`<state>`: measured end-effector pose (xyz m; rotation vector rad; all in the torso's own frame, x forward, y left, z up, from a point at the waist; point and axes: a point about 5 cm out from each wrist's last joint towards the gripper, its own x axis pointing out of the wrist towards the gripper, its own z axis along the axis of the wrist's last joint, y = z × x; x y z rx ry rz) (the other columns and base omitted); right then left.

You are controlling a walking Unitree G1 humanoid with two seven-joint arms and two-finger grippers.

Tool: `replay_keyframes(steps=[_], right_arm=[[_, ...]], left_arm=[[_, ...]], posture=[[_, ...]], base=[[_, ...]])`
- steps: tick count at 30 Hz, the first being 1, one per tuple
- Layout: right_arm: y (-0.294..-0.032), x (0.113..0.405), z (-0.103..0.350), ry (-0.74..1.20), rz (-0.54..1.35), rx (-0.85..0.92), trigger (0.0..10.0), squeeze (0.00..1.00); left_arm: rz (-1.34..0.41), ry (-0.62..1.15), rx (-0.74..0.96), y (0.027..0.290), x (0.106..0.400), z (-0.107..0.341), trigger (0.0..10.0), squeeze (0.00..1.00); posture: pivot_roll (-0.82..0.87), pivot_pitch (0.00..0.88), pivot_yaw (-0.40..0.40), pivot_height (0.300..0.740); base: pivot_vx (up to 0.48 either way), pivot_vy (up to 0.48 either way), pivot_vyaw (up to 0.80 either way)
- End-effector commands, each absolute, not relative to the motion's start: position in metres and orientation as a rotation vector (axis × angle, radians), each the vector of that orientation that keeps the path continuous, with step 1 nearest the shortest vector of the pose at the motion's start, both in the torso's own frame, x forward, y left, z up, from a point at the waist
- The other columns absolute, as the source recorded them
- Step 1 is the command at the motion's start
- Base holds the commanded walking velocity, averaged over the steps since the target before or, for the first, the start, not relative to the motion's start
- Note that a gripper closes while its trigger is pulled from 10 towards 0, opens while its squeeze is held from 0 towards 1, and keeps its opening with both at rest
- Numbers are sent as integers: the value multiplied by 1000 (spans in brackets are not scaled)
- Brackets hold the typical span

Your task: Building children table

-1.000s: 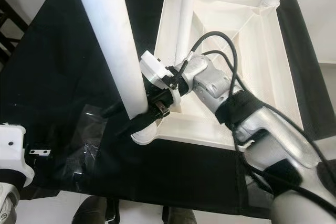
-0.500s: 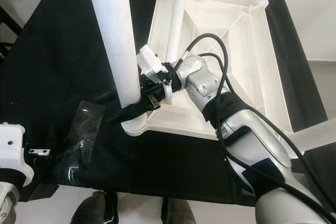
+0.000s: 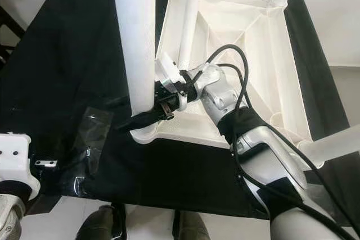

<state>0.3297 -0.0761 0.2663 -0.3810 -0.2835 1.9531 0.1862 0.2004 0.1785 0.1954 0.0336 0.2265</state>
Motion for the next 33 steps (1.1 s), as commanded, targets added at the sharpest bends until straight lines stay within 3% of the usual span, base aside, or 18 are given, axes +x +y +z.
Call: replay_keyframes(steps=[1,11,14,15,16,19,33], right_arm=[[-85,331,239,-136,1934,-400,10000,0],[-78,342,231,11,1624,-428,10000,0],[-71,322,208,95,1259,-218,10000,0],[-71,322,208,95,1259,-218,10000,0],[-70,302,187,124,1047,-155,10000,0],[-72,275,161,139,771,-119,10000,0],[-46,267,171,50,525,-171,10000,0]], left_arm=[[232,65,193,200,185,171,10000,0],[230,59,180,197,187,170,10000,0],[237,55,170,198,187,170,10000,0],[237,55,170,198,187,170,10000,0],[242,52,170,200,187,171,10000,0],[245,45,176,203,189,172,10000,0],[225,-41,221,211,210,187,10000,0]], posture=[[78,339,-83,740],[40,327,-113,740],[21,326,-140,740],[21,326,-140,740],[28,326,-128,740],[24,326,-107,740],[50,273,-58,740]], base=[[0,0,0],[0,0,0],[0,0,0],[0,0,0],[0,0,0],[0,0,0],[0,0,0]])
